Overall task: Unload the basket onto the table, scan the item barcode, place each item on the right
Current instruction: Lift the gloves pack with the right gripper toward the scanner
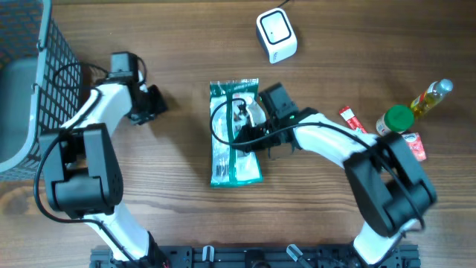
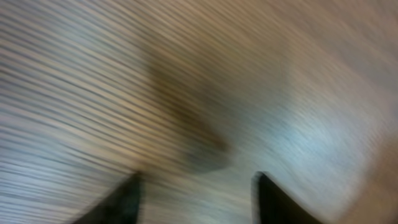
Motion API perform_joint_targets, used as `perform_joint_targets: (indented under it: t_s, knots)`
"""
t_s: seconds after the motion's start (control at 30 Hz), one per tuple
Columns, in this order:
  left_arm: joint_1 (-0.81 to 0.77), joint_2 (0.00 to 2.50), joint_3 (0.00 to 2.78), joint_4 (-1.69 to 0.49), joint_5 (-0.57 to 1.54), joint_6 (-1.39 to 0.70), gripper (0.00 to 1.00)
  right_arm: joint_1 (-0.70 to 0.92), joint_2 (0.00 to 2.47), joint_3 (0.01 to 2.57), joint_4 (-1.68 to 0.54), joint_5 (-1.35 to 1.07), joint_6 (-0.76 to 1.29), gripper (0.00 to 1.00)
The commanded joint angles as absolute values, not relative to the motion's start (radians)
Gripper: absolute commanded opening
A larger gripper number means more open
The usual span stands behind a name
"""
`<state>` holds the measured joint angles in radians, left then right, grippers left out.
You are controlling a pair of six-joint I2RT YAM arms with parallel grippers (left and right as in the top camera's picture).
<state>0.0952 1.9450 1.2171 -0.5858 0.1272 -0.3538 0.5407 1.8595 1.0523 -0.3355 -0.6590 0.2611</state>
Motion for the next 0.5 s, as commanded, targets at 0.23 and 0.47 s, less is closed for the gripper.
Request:
perform_joint_targets:
  t_s: [0.23,0.47]
  knots:
    - [0.154,1.973,1.213,-0.58,0.107,-0.348,1.0,0.58,1.589,1.242,-0.559,-0.369,-0.548,0.04]
    - [0.154,1.973,1.213,-0.579,0.107,-0.348,1.0,0.641,1.567,1.455,-0.807,-0.194,-0.843,0.04]
